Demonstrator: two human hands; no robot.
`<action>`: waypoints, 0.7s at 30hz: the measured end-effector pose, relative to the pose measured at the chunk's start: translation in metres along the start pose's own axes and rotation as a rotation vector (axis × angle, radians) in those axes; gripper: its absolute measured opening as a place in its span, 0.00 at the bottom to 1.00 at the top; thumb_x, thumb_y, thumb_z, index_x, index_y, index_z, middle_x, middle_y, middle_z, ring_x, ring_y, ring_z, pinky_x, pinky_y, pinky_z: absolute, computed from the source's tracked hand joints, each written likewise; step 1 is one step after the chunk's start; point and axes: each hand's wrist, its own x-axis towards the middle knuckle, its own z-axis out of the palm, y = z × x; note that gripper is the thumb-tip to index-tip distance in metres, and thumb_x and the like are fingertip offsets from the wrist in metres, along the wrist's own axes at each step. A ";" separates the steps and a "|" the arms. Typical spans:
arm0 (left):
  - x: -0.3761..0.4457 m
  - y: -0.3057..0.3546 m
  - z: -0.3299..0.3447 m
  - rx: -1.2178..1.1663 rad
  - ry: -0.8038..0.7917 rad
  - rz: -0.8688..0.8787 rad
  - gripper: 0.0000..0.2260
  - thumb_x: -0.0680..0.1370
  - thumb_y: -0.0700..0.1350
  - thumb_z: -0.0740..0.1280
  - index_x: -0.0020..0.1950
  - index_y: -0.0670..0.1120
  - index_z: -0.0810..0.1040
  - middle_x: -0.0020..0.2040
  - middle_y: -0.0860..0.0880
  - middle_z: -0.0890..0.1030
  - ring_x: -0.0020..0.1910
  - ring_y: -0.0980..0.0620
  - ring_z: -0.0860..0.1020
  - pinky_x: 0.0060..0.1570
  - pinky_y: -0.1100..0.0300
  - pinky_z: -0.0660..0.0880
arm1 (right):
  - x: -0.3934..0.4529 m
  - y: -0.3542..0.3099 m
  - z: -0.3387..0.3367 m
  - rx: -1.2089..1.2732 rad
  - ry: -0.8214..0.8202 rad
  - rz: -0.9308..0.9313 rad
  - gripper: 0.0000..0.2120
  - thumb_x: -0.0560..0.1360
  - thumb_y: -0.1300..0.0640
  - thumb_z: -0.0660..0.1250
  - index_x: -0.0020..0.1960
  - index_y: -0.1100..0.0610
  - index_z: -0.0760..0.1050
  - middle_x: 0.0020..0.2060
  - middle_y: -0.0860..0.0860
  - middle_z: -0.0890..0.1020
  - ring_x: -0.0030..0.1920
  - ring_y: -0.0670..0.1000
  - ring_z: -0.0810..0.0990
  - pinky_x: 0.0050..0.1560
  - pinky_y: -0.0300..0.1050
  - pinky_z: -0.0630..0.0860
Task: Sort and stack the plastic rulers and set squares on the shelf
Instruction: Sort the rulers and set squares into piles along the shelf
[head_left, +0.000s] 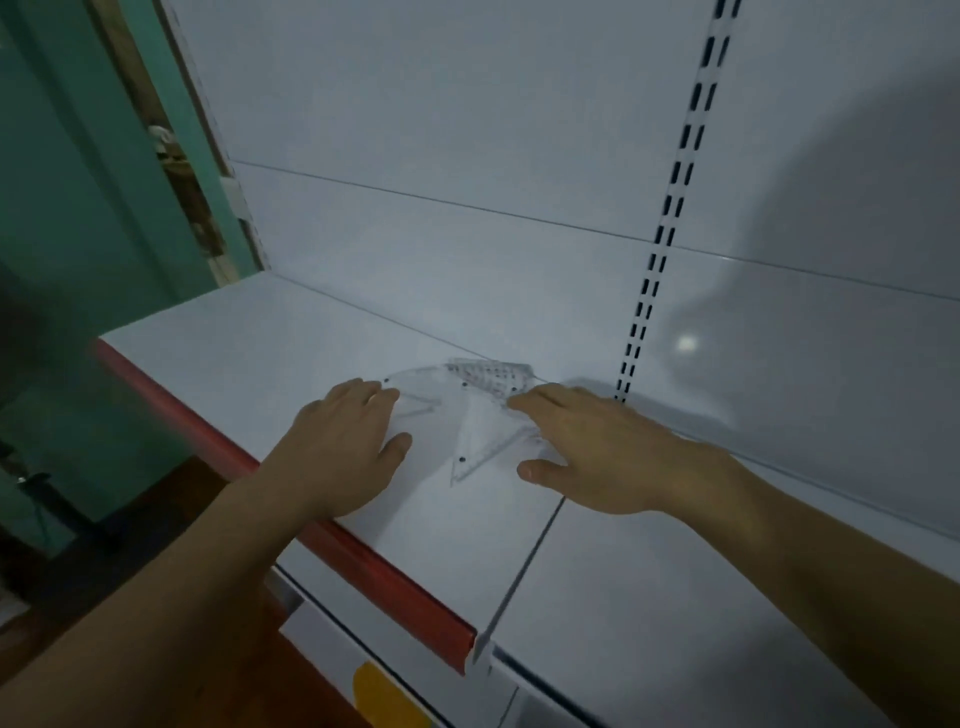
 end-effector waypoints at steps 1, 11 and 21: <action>0.015 -0.006 0.001 0.002 0.023 0.041 0.38 0.75 0.66 0.43 0.76 0.44 0.64 0.74 0.44 0.68 0.74 0.44 0.64 0.70 0.44 0.66 | 0.009 0.000 -0.001 0.001 0.003 0.036 0.32 0.81 0.39 0.59 0.80 0.49 0.54 0.73 0.49 0.66 0.71 0.53 0.67 0.68 0.56 0.69; 0.138 -0.048 0.000 -0.121 -0.028 0.442 0.25 0.83 0.56 0.58 0.77 0.46 0.63 0.75 0.47 0.66 0.74 0.47 0.63 0.72 0.49 0.63 | 0.103 -0.020 -0.003 0.035 0.015 0.506 0.15 0.80 0.43 0.59 0.60 0.50 0.68 0.58 0.53 0.74 0.57 0.58 0.75 0.54 0.53 0.72; 0.195 -0.043 0.050 -0.485 0.124 0.730 0.15 0.73 0.49 0.65 0.57 0.50 0.83 0.51 0.49 0.82 0.48 0.47 0.79 0.47 0.52 0.77 | 0.138 -0.033 0.019 0.125 0.205 0.674 0.25 0.73 0.49 0.70 0.70 0.49 0.72 0.65 0.54 0.75 0.64 0.61 0.74 0.65 0.55 0.72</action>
